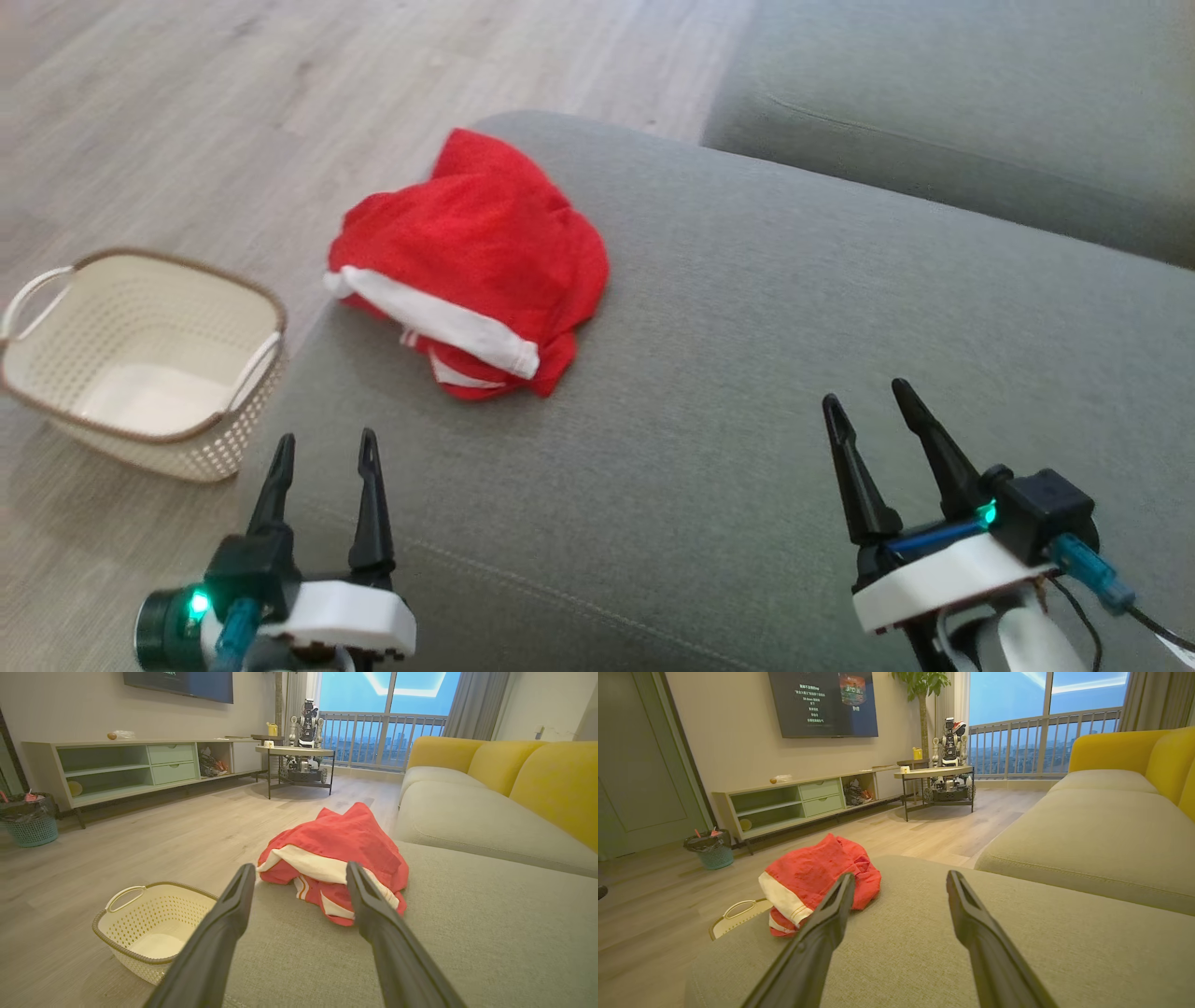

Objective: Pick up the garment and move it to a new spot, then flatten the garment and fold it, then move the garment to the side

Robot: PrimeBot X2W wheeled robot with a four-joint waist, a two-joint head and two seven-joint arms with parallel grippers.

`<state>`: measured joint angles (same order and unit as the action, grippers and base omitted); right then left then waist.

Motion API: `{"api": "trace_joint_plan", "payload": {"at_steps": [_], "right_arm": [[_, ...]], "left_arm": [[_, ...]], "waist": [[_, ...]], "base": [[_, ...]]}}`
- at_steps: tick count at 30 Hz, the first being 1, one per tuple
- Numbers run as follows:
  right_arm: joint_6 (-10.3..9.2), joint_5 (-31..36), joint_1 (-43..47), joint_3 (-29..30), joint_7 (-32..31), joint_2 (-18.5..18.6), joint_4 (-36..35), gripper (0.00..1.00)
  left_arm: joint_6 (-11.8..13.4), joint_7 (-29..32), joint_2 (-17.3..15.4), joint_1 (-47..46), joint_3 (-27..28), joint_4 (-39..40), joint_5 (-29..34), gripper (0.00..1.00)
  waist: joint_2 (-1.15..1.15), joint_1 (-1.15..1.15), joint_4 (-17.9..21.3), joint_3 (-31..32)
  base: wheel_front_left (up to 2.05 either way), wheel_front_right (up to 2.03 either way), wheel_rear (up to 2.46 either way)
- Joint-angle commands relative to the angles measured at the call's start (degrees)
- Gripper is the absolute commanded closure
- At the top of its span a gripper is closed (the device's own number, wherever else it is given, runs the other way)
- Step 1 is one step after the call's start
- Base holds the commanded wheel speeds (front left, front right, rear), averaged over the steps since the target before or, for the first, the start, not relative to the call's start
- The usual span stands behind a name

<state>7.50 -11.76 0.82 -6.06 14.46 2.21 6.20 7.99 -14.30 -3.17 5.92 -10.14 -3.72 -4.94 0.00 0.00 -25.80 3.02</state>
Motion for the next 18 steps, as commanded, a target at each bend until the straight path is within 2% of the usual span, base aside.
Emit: {"api": "trace_joint_plan", "payload": {"at_steps": [1,6,10,15,18], "right_arm": [[-0.01,-0.31,-1.17,-1.31,0.54,0.66,-1.65,0.0],[-0.01,-0.83,-1.34,-2.16,0.54,0.66,-1.48,0.0],[-0.01,-0.79,-1.61,-2.44,0.54,0.66,-1.57,0.0],[-0.01,1.46,-3.06,-2.58,0.54,0.66,-2.23,0.0],[-0.01,3.03,-4.35,-2.26,0.54,0.66,-2.96,0.0]], "left_arm": [[-0.27,-0.7,0.29,-1.38,1.85,2.12,0.55,0.0],[-0.15,-0.7,0.29,-1.06,2.63,2.82,0.53,0.0],[-1.15,-0.7,0.08,-1.77,3.96,3.71,0.0,0.0],[-5.04,-0.7,-2.12,-5.52,6.69,3.62,-2.36,0.0],[-7.36,-0.6,-3.64,-9.43,8.34,0.82,-4.61,0.0]], "waist": [[0.0,0.0,-1.09,0.3],[0.0,0.0,-1.69,0.28],[0.0,0.0,-1.43,-0.23],[0.0,0.0,0.88,-3.85],[0.0,0.0,2.73,-6.5]], "base": [[0.0,0.0,0.0],[0.0,0.0,0.0],[0.0,0.0,0.0],[0.0,0.0,0.0],[0.0,0.0,0.0]]}}
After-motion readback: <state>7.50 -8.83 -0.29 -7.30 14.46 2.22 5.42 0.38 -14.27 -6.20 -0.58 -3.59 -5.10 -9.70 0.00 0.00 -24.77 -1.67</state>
